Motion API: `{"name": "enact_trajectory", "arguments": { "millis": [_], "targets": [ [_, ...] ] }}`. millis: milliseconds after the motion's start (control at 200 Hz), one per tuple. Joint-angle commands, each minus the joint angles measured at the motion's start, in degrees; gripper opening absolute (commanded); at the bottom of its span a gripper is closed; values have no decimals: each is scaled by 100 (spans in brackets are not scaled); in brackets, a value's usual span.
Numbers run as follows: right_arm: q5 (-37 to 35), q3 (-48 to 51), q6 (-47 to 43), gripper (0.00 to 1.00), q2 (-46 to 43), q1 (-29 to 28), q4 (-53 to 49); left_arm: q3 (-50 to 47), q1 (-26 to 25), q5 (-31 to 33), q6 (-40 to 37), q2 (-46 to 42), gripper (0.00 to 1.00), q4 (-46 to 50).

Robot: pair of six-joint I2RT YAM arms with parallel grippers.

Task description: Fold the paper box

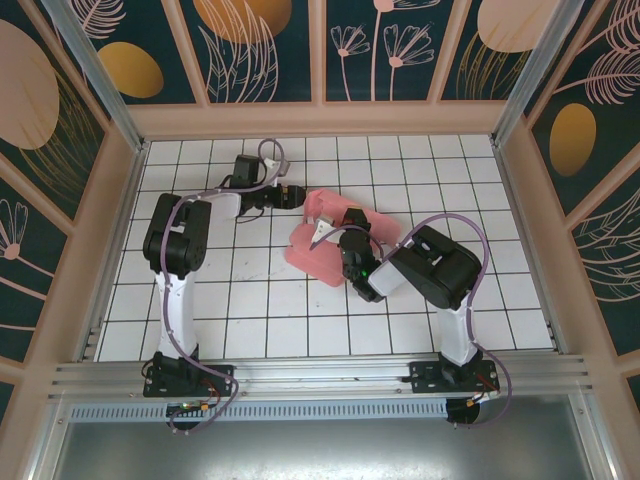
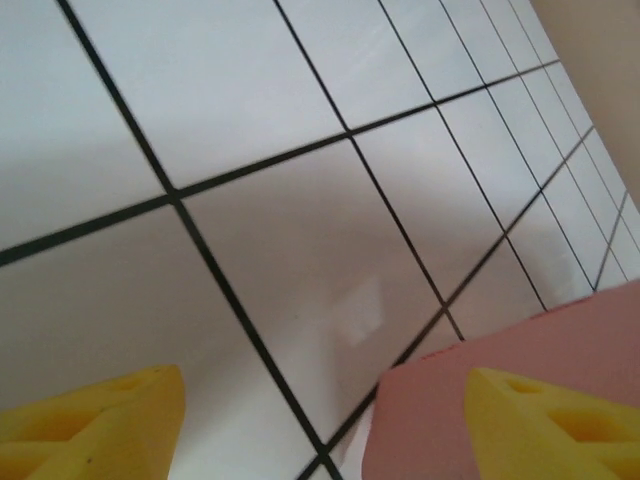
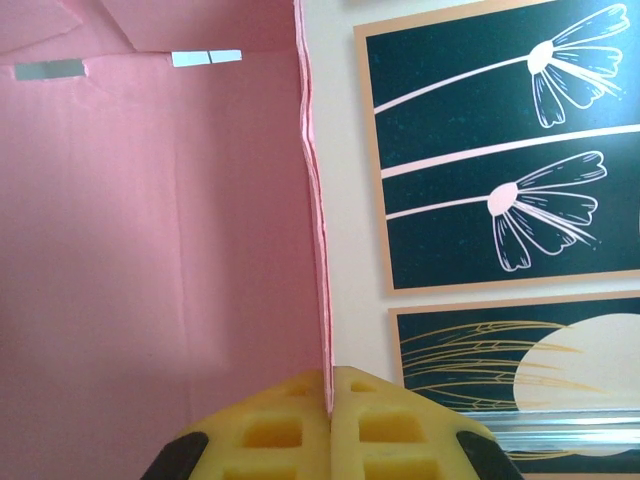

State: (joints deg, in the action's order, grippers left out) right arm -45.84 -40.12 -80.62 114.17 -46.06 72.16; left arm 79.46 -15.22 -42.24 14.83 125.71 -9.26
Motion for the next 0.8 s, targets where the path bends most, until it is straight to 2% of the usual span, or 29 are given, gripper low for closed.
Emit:
{"name": "enact_trajectory", "arguments": {
  "millis": [0,115,155,275,410,485,666,761,796],
  "targets": [
    [-91,-66,226,0,-105,45,-114,-136,-79,-246,-228,-279,73,-217],
    [-102,-66,250,0,-123,70,-131,-344,-131,-98,-267,-408,76,-314],
    [-100,-66,274,0,-136,71,-153,-528,-144,-52,-240,-504,80,-524],
    [-100,-62,403,0,-183,76,-304,-1159,-142,85,-115,-866,81,-1325],
    [-85,-83,620,0,-267,80,-571,-1452,-139,255,-77,-1021,83,-1637],
    [-74,-101,696,0,-293,88,-671,-1551,-142,-9,-60,-990,84,-1890],
    [-65,-153,731,0,-307,89,-703,-1454,-190,-271,-226,-812,80,-1916],
    [-65,-163,732,0,-293,89,-721,-1289,-228,-482,-487,-748,77,-1601],
    [-65,-163,740,0,-282,97,-726,-1238,-237,-588,-564,-720,69,-1480]
  ]
}}
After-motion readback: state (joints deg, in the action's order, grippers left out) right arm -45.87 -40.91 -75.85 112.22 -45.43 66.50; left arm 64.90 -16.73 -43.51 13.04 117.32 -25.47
